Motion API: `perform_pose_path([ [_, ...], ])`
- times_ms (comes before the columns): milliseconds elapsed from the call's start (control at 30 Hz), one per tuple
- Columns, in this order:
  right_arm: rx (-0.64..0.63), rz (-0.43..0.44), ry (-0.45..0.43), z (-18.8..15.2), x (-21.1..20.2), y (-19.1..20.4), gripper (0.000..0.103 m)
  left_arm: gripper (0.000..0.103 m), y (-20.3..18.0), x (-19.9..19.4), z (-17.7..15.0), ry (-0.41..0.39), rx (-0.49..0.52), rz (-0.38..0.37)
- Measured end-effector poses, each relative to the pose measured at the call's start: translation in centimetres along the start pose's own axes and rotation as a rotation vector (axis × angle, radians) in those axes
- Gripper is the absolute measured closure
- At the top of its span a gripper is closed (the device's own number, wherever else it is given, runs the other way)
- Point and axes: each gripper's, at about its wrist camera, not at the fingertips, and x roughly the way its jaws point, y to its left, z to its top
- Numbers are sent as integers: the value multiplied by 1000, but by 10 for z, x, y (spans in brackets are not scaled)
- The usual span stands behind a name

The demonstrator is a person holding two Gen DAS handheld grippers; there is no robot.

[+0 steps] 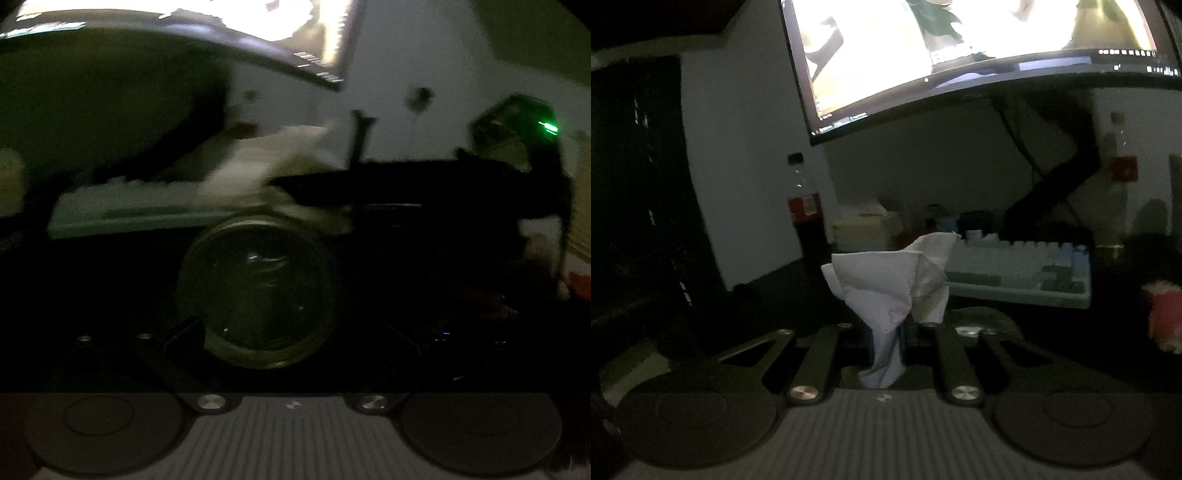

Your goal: Clean container

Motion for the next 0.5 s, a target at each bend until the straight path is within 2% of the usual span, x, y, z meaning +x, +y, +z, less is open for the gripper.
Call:
perform_pose_path([
  [67, 3, -2, 7, 3, 4, 0, 89, 0, 14, 1, 2, 16, -68, 41],
  [133, -12, -8, 14, 5, 10, 2, 89, 0, 26, -1, 2, 14, -124, 1],
  [200, -24, -7, 24, 9, 15, 3, 89, 0, 28, -6, 3, -4, -146, -5],
  [267, -12, 0, 33, 12, 20, 2, 89, 0, 21, -14, 6, -27, -124, -25],
  [400, 8, 9, 31, 12, 24, 0, 89, 0, 0, -24, 11, -65, -72, -134],
  [500, 32, 21, 30, 12, 22, -3, 89, 0, -8, -11, 11, -79, -68, -81],
])
